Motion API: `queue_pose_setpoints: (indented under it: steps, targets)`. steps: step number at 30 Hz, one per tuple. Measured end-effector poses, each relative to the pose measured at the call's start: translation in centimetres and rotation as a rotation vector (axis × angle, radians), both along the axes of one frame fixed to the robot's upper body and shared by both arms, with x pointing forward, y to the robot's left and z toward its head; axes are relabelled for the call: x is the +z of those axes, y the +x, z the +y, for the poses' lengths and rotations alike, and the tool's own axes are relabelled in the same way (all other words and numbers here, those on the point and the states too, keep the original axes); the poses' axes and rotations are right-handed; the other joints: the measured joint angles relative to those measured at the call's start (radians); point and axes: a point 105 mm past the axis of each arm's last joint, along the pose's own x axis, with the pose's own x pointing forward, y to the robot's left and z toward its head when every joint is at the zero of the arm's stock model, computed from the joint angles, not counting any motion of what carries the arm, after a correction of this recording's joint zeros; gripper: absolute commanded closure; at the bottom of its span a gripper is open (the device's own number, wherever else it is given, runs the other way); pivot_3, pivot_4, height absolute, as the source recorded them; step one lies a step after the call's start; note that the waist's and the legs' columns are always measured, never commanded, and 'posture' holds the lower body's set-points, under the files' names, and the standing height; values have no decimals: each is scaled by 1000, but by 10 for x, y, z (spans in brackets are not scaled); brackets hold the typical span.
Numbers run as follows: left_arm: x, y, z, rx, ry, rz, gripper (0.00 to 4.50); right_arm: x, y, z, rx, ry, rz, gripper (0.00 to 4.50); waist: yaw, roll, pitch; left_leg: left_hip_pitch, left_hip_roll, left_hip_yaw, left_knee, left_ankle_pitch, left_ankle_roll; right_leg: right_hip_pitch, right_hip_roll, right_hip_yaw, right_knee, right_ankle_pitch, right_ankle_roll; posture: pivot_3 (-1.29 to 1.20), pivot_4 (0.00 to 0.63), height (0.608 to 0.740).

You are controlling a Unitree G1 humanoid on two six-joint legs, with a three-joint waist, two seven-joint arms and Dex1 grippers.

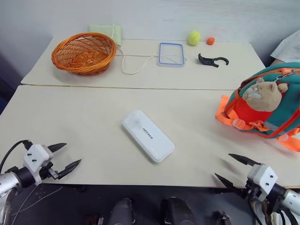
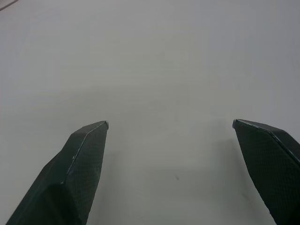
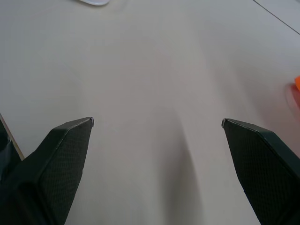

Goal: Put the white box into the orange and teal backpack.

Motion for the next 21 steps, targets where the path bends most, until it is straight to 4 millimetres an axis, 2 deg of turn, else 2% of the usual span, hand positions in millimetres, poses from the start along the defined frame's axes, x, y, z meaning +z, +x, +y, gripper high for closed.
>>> queue_pose_setpoints:
  steps: [5,8,9,10,12,16,19,21]
  targets:
    - [3,5,-1,14,-38,7,23,1,0,18,59,37,28,0,1,0,0,0,0,0,1,0,0,0,0,0,1,0,0,0,150,740]
    - [10,10,-11,-5,-107,18,23,4,6,28,92,55,33,0,1,-1,-1,0,0,-1,1,0,0,0,0,0,1,0,0,0,150,740]
    - [13,11,-15,-19,-123,19,5,4,6,31,99,61,38,185,1,-1,-1,0,0,-1,1,0,-1,0,0,0,2,0,0,0,150,740]
    - [18,16,-23,-39,-158,11,0,5,6,35,114,80,55,392,1,-1,0,0,0,-1,1,1,-2,0,0,0,2,0,0,0,150,740]
    - [35,28,-33,-56,-226,-44,409,7,4,43,154,116,104,920,3,-1,0,0,0,-1,2,2,-2,0,0,-1,3,0,0,0,150,740]
    - [69,61,-50,-73,-276,-153,1527,13,3,64,223,161,178,2303,6,-2,-1,0,-1,-2,3,2,-2,0,0,-2,5,0,0,0,150,740]
    - [95,103,-71,-119,-226,-220,2432,9,4,88,328,151,231,3306,15,-3,-2,0,-1,-1,6,3,-4,0,1,-2,5,0,0,0,150,740]
    - [95,125,-83,-132,-187,-212,3052,6,10,99,364,141,225,4010,17,-3,-2,0,-2,0,6,3,-4,0,1,-1,6,0,0,0,150,740]
